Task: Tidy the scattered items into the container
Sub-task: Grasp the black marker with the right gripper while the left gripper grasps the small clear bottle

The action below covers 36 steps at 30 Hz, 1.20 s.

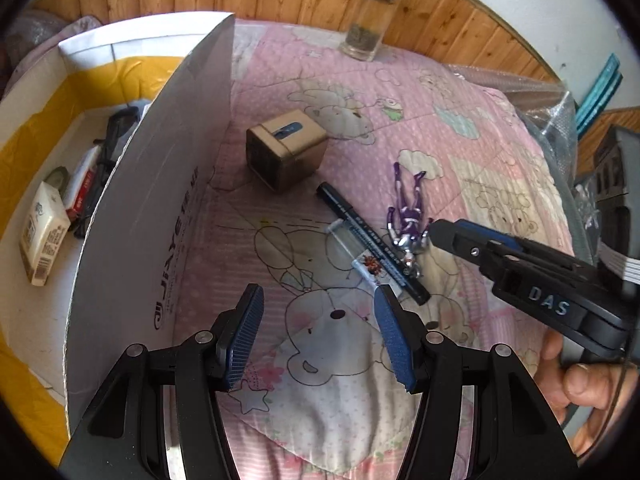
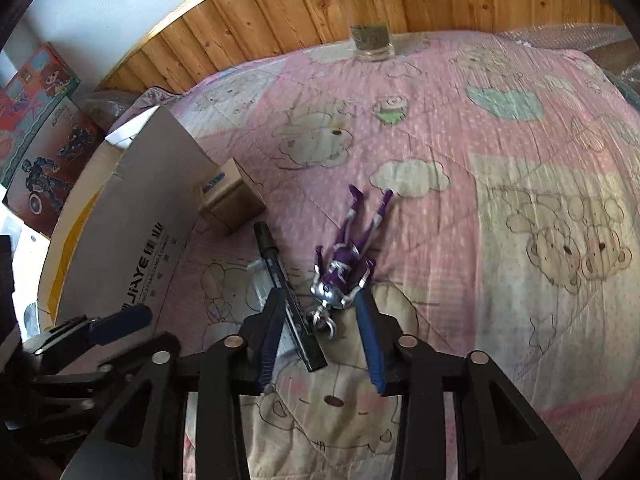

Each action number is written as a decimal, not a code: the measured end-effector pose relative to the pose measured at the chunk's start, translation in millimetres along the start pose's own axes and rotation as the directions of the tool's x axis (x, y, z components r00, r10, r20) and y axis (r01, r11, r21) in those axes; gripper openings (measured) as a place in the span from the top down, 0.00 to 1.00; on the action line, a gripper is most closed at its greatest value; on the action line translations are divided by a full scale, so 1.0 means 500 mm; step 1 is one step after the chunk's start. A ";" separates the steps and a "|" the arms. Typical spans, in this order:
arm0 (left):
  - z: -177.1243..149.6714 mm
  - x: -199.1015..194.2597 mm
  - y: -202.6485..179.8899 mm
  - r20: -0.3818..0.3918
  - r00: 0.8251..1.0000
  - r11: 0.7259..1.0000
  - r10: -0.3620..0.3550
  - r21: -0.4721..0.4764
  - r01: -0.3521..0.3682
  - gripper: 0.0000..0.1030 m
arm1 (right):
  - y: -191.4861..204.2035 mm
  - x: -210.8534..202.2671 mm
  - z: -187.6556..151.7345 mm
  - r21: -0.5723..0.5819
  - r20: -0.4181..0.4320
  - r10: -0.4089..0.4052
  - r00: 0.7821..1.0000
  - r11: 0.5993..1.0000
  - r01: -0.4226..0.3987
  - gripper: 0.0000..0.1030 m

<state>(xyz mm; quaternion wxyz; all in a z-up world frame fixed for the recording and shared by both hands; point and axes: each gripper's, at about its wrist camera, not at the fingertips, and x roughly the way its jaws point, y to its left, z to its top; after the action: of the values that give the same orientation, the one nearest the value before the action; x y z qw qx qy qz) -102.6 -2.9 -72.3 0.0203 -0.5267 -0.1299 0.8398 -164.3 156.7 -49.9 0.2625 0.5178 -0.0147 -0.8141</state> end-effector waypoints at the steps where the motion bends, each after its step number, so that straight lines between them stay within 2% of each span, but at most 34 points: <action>1: -0.003 0.002 0.007 0.003 1.000 1.000 0.011 -0.010 -0.011 0.42 | 0.014 0.001 0.009 -0.039 0.004 0.013 1.000 0.999 -0.013 0.67; 3: -0.010 0.003 0.007 0.013 1.000 1.000 0.012 -0.006 -0.011 0.42 | 0.046 0.013 0.022 -0.119 -0.007 0.037 0.999 0.992 -0.038 0.68; 4: -0.013 0.002 0.004 0.016 1.000 1.000 0.014 0.001 -0.014 0.42 | 0.060 0.027 0.027 -0.156 -0.024 0.042 0.999 0.987 -0.045 0.72; 7: -0.020 0.006 0.000 0.013 1.000 1.000 0.003 0.017 -0.004 0.42 | 0.083 0.082 0.027 -0.228 -0.095 0.030 0.995 0.972 -0.051 0.74; 10: -0.017 0.019 -0.002 -0.001 1.000 1.000 -0.004 0.017 0.004 0.42 | 0.060 0.128 0.014 -0.198 -0.156 0.000 0.988 0.980 -0.031 0.75; 12: -0.011 0.030 -0.005 -0.011 1.000 1.000 -0.010 0.012 0.010 0.42 | 0.021 0.129 0.019 -0.081 -0.174 0.076 0.982 0.993 -0.091 0.76; 13: -0.008 0.034 -0.008 -0.012 1.000 1.000 -0.014 0.010 0.014 0.42 | 0.009 0.128 0.020 -0.058 -0.180 0.076 0.981 0.994 -0.087 0.81; 18: 0.000 0.055 -0.023 -0.027 1.000 1.000 -0.014 0.011 0.014 0.42 | 0.007 0.127 0.017 -0.101 -0.209 0.036 0.977 0.993 -0.058 0.84; 22: -0.007 0.070 -0.020 -0.044 0.999 1.000 0.006 0.007 -0.005 0.42 | 0.029 0.132 0.009 -0.196 -0.157 -0.001 0.988 0.980 -0.030 0.81; 24: -0.006 0.074 -0.018 -0.048 0.999 1.000 0.005 -0.011 -0.006 0.42 | 0.029 0.131 0.008 -0.210 -0.155 -0.009 0.988 0.977 -0.024 0.85; 28: 0.002 0.083 -0.030 -0.049 0.999 0.999 -0.019 -0.045 0.017 0.42 | -0.026 0.108 0.019 -0.029 -0.169 0.047 0.985 0.998 -0.052 0.86; 31: 0.014 0.104 -0.046 -0.049 0.998 0.998 -0.030 -0.058 0.027 0.42 | -0.069 0.078 0.024 0.101 -0.141 0.126 0.982 0.989 -0.112 0.86; 35: 0.026 0.141 -0.070 -0.057 0.998 0.999 -0.004 -0.054 0.001 0.41 | -0.093 0.043 0.025 0.165 -0.103 0.154 0.983 0.977 -0.135 0.86; 36: 0.028 0.145 -0.079 -0.039 0.999 0.999 0.021 -0.033 -0.022 0.41 | -0.097 0.038 0.028 0.177 -0.097 0.164 0.982 0.973 -0.145 0.86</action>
<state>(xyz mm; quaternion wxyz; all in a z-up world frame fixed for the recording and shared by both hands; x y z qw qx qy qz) -151.6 45.0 -120.8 0.0048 -0.5445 -0.1379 0.8273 -202.5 186.3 -73.5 0.2806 0.5800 -0.1094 -0.7569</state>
